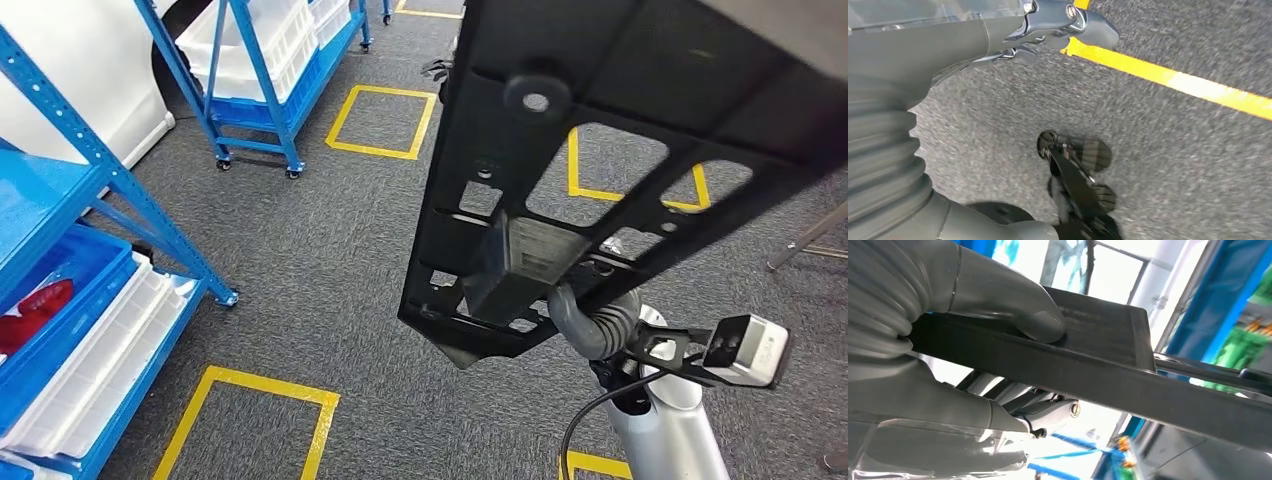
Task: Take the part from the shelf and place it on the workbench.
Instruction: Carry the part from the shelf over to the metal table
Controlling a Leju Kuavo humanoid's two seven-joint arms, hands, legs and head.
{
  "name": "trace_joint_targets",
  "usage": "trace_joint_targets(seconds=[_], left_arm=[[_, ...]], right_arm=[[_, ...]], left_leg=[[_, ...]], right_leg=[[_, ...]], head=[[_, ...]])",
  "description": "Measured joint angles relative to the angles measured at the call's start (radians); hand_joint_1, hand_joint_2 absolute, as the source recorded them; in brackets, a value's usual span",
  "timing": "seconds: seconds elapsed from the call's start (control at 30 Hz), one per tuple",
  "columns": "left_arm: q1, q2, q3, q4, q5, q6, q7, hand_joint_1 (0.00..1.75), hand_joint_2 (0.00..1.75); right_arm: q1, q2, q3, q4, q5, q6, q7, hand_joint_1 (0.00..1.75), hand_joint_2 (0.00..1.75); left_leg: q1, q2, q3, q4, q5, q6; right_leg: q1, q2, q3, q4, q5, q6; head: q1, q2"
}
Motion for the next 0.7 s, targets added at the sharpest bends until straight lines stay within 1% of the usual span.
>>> trace_joint_targets(seconds=[0.03, 0.07, 0.1, 0.13, 0.17, 0.2, 0.23, 0.27, 0.3, 0.33, 0.37, 0.4, 0.43, 0.47, 0.5, 0.53, 0.57, 0.6, 0.63, 0.67, 0.7], left_arm=[[0.002, -0.001, 0.0, 0.0, 0.0, 0.0, 0.003, 0.0, 1.75], [0.003, -0.002, 0.0, 0.0, 0.0, 0.0, 0.006, 0.0, 1.75], [0.002, -0.003, 0.0, 0.0, 0.0, 0.0, 0.008, 0.0, 1.75], [0.002, -0.004, 0.0, 0.0, 0.0, 0.0, 0.011, 0.0, 1.75], [0.002, -0.005, 0.001, 0.0, 0.0, 0.0, 0.015, 0.0, 1.75], [0.001, -0.006, 0.002, 0.0, 0.001, -0.001, 0.019, 0.0, 1.75], [0.0, -0.007, 0.002, 0.0, 0.001, -0.002, 0.023, 0.0, 1.75], [-0.002, -0.008, 0.003, 0.0, 0.001, -0.003, 0.027, 0.0, 1.75], [-0.005, -0.01, 0.003, 0.0, 0.002, -0.005, 0.031, 0.0, 1.75], [-0.008, -0.012, 0.004, 0.0, 0.002, -0.006, 0.034, 0.0, 1.75], [-0.009, -0.015, 0.004, 0.0, 0.003, -0.007, 0.039, 0.0, 1.75], [-0.009, -0.018, 0.006, 0.0, 0.003, -0.008, 0.045, 0.0, 1.75], [-0.008, -0.02, 0.008, 0.0, 0.004, -0.008, 0.05, 0.0, 1.75], [-0.006, -0.022, 0.01, 0.0, 0.005, -0.008, 0.055, 0.0, 1.75], [-0.005, -0.025, 0.012, 0.0, 0.006, -0.007, 0.058, 0.0, 1.75], [-0.004, -0.028, 0.014, 0.0, 0.006, -0.007, 0.06, 0.0, 1.75], [-0.004, -0.03, 0.015, 0.0, 0.007, -0.007, 0.061, 0.0, 1.75], [-0.004, -0.034, 0.016, 0.0, 0.007, -0.007, 0.062, 0.0, 1.75], [-0.005, -0.036, 0.017, 0.0, 0.007, -0.007, 0.062, 0.0, 1.75], [-0.005, -0.039, 0.017, 0.0, 0.008, -0.007, 0.062, 0.0, 1.75], [-0.005, -0.041, 0.017, 0.0, 0.009, -0.007, 0.063, 0.0, 1.75]], right_arm=[[-0.01, 0.0, 0.003, 0.016, -0.004, -0.004, 0.01, 1.75, 1.75], [-0.022, 0.0, 0.006, 0.033, -0.006, -0.007, 0.019, 1.75, 1.75], [-0.034, 0.0, 0.009, 0.048, -0.009, -0.008, 0.025, 1.75, 1.75], [-0.048, 0.001, 0.012, 0.062, -0.011, -0.008, 0.029, 1.75, 1.75], [-0.063, 0.002, 0.016, 0.074, -0.014, -0.007, 0.034, 1.75, 1.75], [-0.077, 0.002, 0.02, 0.083, -0.018, -0.006, 0.04, 1.75, 1.75], [-0.091, 0.002, 0.024, 0.092, -0.022, -0.005, 0.048, 1.75, 1.75], [-0.104, 0.003, 0.027, 0.099, -0.025, -0.005, 0.057, 1.75, 1.75], [-0.114, 0.002, 0.029, 0.105, -0.029, -0.006, 0.067, 1.75, 1.75], [-0.125, 0.002, 0.03, 0.11, -0.032, -0.007, 0.076, 1.75, 1.75], [-0.136, 0.002, 0.031, 0.114, -0.036, -0.009, 0.083, 1.75, 1.75], [-0.145, 0.002, 0.033, 0.119, -0.041, -0.012, 0.088, 1.75, 1.75], [-0.153, 0.002, 0.034, 0.124, -0.045, -0.014, 0.091, 1.75, 1.75], [-0.158, 0.002, 0.035, 0.13, -0.049, -0.016, 0.092, 1.75, 1.75], [-0.159, 0.002, 0.036, 0.137, -0.052, -0.017, 0.092, 1.75, 1.75], [-0.159, 0.002, 0.037, 0.143, -0.054, -0.018, 0.092, 1.75, 1.75], [-0.159, 0.002, 0.037, 0.148, -0.055, -0.018, 0.091, 1.75, 1.75], [-0.16, 0.001, 0.037, 0.152, -0.055, -0.018, 0.091, 1.75, 1.75], [-0.162, 0.001, 0.037, 0.155, -0.055, -0.018, 0.09, 1.75, 1.75], [-0.165, 0.0, 0.037, 0.157, -0.056, -0.018, 0.089, 1.75, 1.75], [-0.168, 0.0, 0.037, 0.158, -0.057, -0.018, 0.087, 1.75, 1.75]], left_leg=[[0.0, -0.001, -0.007, 0.006, 0.013, 0.0], [0.002, -0.005, 0.008, -0.035, 0.046, 0.002], [0.004, -0.017, 0.038, -0.106, 0.089, 0.003], [0.007, -0.04, 0.069, -0.181, 0.121, 0.005], [0.009, -0.06, 0.093, -0.239, 0.144, 0.007], [0.009, -0.074, 0.106, -0.271, 0.152, 0.01], [0.007, -0.077, 0.108, -0.279, 0.15, 0.014], [0.006, -0.067, 0.107, -0.28, 0.152, 0.02], [0.005, -0.056, 0.107, -0.283, 0.155, 0.028], [0.005, -0.045, 0.108, -0.287, 0.159, 0.036], [0.005, -0.033, 0.109, -0.291, 0.161, 0.043], [0.004, -0.02, 0.109, -0.293, 0.162, 0.048], [0.001, -0.008, 0.109, -0.294, 0.161, 0.052], [-0.001, 0.005, 0.108, -0.294, 0.16, 0.054], [-0.003, 0.018, 0.108, -0.294, 0.16, 0.055], [-0.004, 0.03, 0.109, -0.293, 0.159, 0.055], [-0.005, 0.041, 0.11, -0.293, 0.158, 0.054], [-0.006, 0.052, 0.112, -0.293, 0.156, 0.052], [-0.008, 0.062, 0.114, -0.292, 0.153, 0.05], [-0.011, 0.071, 0.115, -0.291, 0.15, 0.047], [-0.014, 0.081, 0.117, -0.289, 0.148, 0.043]], right_leg=[[0.001, 0.014, 0.0, 0.002, 0.0, 0.0], [0.001, 0.027, 0.0, 0.004, -0.001, 0.001], [0.0, 0.041, 0.0, 0.007, -0.001, 0.003], [0.001, 0.053, -0.001, 0.01, -0.003, 0.006], [0.001, 0.066, -0.004, 0.013, -0.002, 0.011], [0.0, 0.077, -0.009, 0.015, -0.001, 0.018], [-0.001, 0.087, -0.015, 0.016, 0.001, 0.025], [-0.004, 0.097, -0.019, 0.014, 0.005, 0.032], [-0.006, 0.095, -0.023, 0.017, 0.004, 0.037], [-0.005, 0.078, -0.03, 0.029, -0.004, 0.041], [-0.004, 0.052, -0.046, 0.061, -0.024, 0.045], [-0.004, 0.021, -0.072, 0.115, -0.054, 0.047], [-0.003, -0.001, -0.106, 0.185, -0.088, 0.05], [-0.004, -0.011, -0.14, 0.255, -0.117, 0.053], [-0.005, -0.015, -0.162, 0.301, -0.129, 0.054], [-0.005, -0.017, -0.166, 0.311, -0.123, 0.055], [-0.004, -0.021, -0.148, 0.277, -0.1, 0.054], [-0.003, -0.033, -0.112, 0.208, -0.066, 0.05], [0.002, -0.06, -0.071, 0.13, -0.039, 0.044], [0.007, -0.083, -0.038, 0.067, -0.019, 0.037], [0.012, -0.098, -0.02, 0.029, -0.011, 0.03]], head=[[0.0, 0.0], [0.0, 0.0], [0.0, 0.0], [0.0, 0.0], [0.0, 0.0], [0.0, 0.0], [0.0, 0.0], [0.0, 0.0], [-0.001, 0.0], [0.001, 0.0], [0.003, 0.0], [0.004, 0.0], [0.006, 0.0], [0.006, 0.0], [0.006, 0.0], [0.007, 0.0], [0.007, 0.0], [0.007, 0.0], [0.007, 0.0], [0.006, 0.0], [0.005, 0.0]])
